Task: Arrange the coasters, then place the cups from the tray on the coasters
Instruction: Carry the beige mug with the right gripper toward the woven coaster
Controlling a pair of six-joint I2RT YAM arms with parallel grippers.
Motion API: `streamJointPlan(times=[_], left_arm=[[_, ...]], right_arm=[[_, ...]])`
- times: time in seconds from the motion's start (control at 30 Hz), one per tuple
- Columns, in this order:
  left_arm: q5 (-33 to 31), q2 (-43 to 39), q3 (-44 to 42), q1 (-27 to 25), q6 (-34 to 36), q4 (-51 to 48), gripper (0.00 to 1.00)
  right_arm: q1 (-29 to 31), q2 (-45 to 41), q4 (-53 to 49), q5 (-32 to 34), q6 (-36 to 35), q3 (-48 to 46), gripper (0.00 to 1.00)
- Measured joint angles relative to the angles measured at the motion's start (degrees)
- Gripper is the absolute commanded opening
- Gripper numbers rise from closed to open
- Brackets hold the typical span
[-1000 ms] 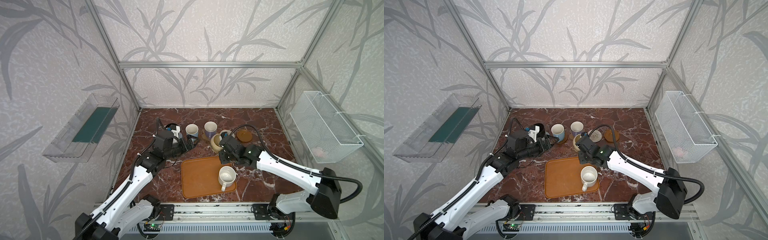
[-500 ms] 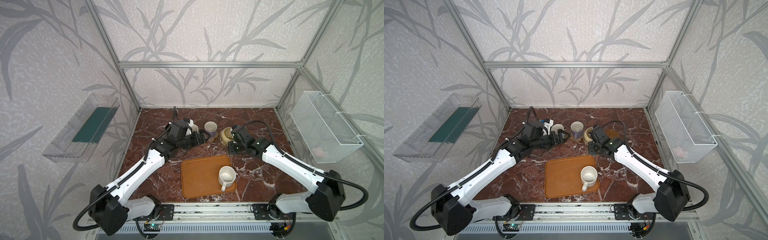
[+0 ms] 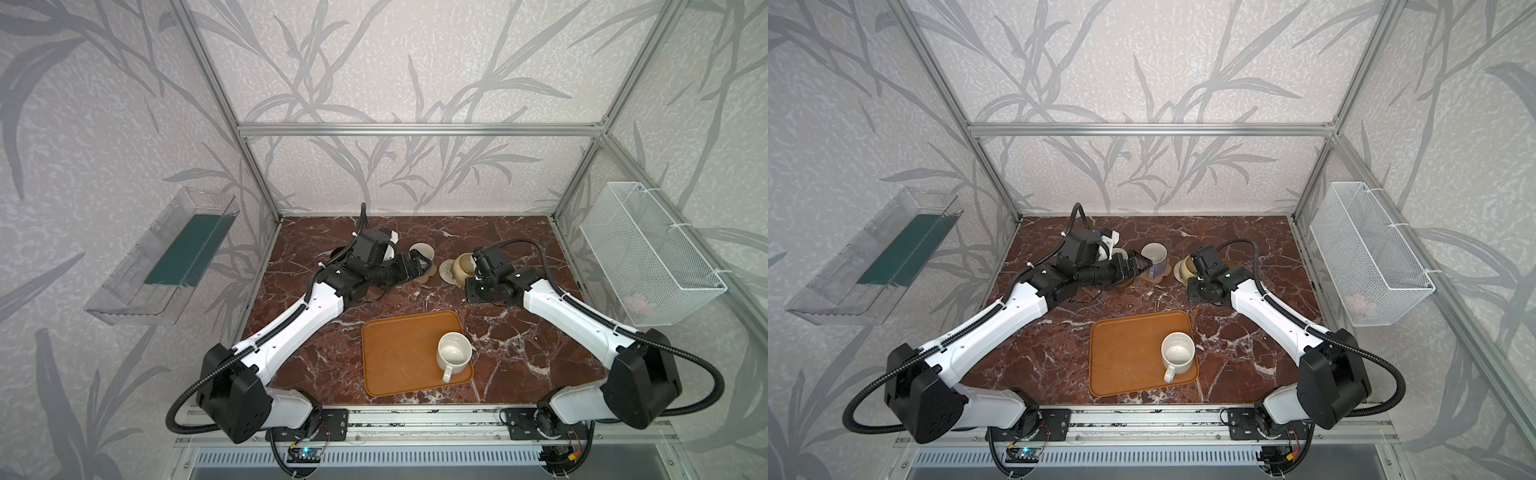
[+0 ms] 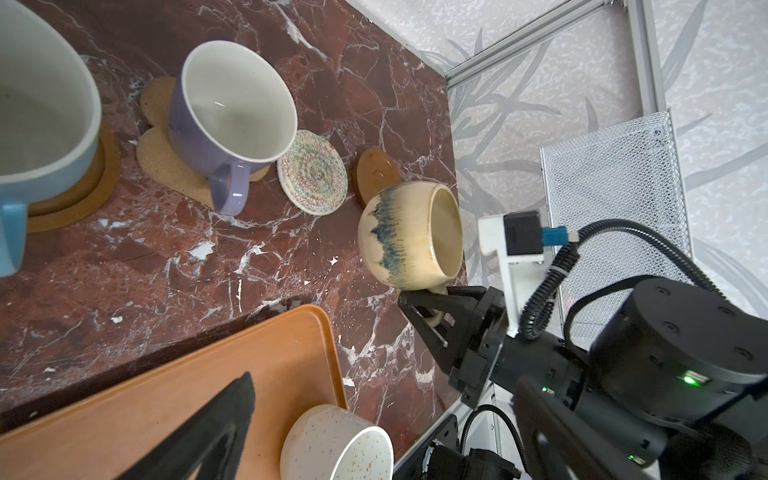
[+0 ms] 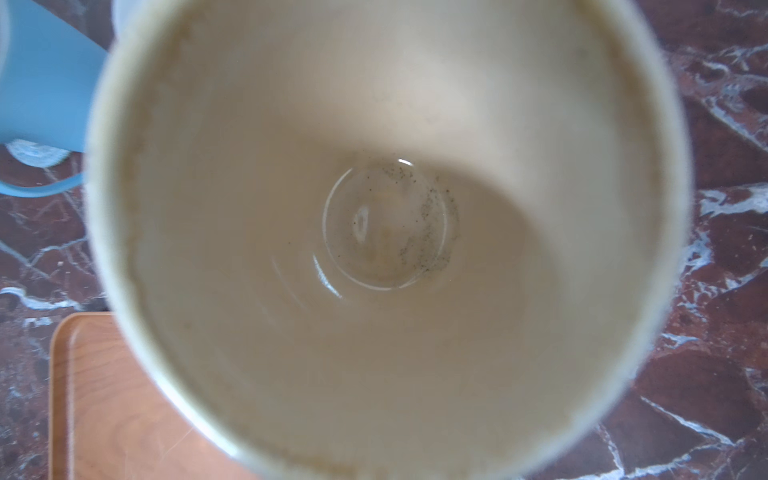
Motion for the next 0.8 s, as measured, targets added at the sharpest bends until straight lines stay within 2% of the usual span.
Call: streamJointPlan(times=[0.4,0.63,0.8], left_arm=[[0.8,8.9,8.3,-0.2,1.5,-2.2,0.99],[0.0,14.9,16.0,-0.2,3.2,-4.5,0.99],[-1.3,16.5,16.6,-0.2,2.9,-4.5,0.99]], right_arm=[[-4.0,9.5,1.5,-1.7,-1.8,4.5,0.00],[-4.7,17.4,0.7,-1.5,-2.4,12.6,0.00],[-4.7,21.3,-0.6,-1.1,-2.1,16.8,0.00]])
